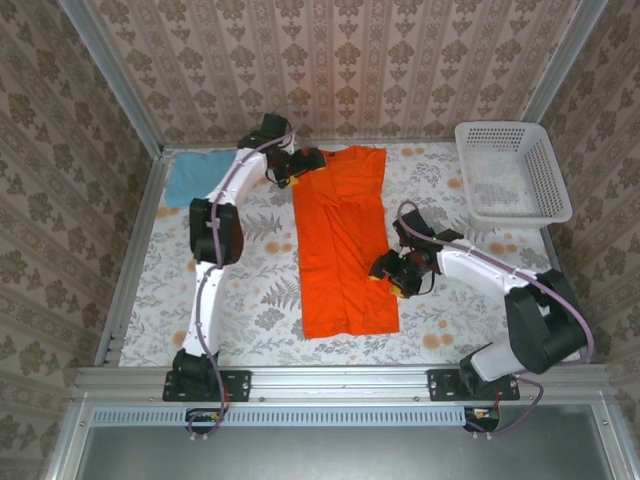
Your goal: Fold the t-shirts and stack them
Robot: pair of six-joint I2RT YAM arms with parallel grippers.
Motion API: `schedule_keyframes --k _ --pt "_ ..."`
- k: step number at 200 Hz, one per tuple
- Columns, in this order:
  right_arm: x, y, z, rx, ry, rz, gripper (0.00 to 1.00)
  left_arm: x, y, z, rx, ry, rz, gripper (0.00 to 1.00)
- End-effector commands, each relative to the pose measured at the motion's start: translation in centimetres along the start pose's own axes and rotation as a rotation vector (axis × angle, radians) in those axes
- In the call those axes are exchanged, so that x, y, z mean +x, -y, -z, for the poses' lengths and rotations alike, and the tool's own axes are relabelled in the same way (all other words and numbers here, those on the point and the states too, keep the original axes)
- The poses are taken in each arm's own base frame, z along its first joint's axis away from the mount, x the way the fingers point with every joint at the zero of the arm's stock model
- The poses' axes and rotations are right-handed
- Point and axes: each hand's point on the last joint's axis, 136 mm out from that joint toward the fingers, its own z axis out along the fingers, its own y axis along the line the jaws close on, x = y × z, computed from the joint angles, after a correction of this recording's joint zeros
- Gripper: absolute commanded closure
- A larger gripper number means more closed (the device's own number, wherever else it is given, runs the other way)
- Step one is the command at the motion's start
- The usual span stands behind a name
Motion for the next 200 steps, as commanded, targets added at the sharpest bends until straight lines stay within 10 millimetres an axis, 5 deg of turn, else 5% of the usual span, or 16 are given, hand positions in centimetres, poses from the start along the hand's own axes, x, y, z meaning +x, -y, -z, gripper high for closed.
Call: schedule_keyframes --k 1,39,68,91,139,200 --pt "-0.1 2.2 1.1 0.023 0.017 -0.029 0.41 3.0 1.7 4.9 0.025 -0.028 -0.035 0.08" --pt "2.7 5.6 0.7 0.119 -0.111 0.015 0.46 15.7 -1.1 7.2 0.023 -0.266 0.004 0.31" --pt "5.0 7.0 0.1 0.133 -0.209 0.039 0.5 25.3 -2.9 9.5 0.034 -0.455 0.014 0.35" --pt "6.4 7.2 -1.4 0.114 -0.281 0.062 0.51 30.9 -3.7 10.3 0.062 -0.565 0.024 0.35" --pt "8.3 7.3 -3.0 0.135 -0.352 0.104 0.54 37.9 -2.8 9.6 0.108 -0.737 -0.006 0.37" --pt "8.6 7.6 -3.6 0.117 -0.354 0.096 0.64 40.1 -4.3 8.6 0.037 -0.789 -0.026 0.43"
